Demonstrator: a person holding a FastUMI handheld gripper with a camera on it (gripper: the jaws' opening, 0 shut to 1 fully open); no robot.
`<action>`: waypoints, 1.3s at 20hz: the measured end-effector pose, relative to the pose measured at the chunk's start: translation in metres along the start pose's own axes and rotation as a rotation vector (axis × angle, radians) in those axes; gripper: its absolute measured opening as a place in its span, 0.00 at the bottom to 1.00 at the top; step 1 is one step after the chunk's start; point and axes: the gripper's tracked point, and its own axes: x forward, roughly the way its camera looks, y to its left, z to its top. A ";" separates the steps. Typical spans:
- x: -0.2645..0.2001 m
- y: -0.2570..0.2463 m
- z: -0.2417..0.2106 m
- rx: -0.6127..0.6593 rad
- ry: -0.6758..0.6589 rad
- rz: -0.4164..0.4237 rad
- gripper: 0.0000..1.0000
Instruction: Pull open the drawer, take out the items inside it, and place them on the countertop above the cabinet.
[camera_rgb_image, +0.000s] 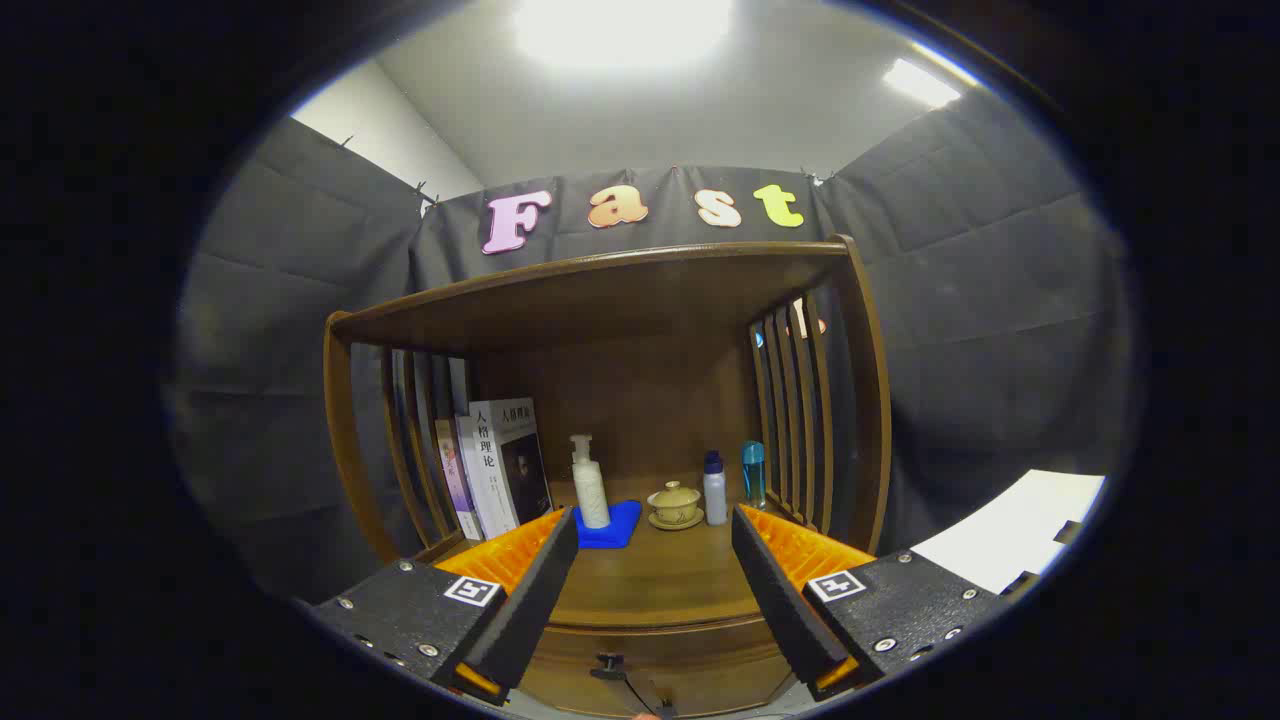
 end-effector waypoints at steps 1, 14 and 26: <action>0.001 -0.001 -0.001 0.004 0.004 0.000 0.96; 0.003 0.007 -0.015 -0.026 0.049 0.019 0.96; 0.005 0.012 -0.030 -0.045 0.088 0.045 0.96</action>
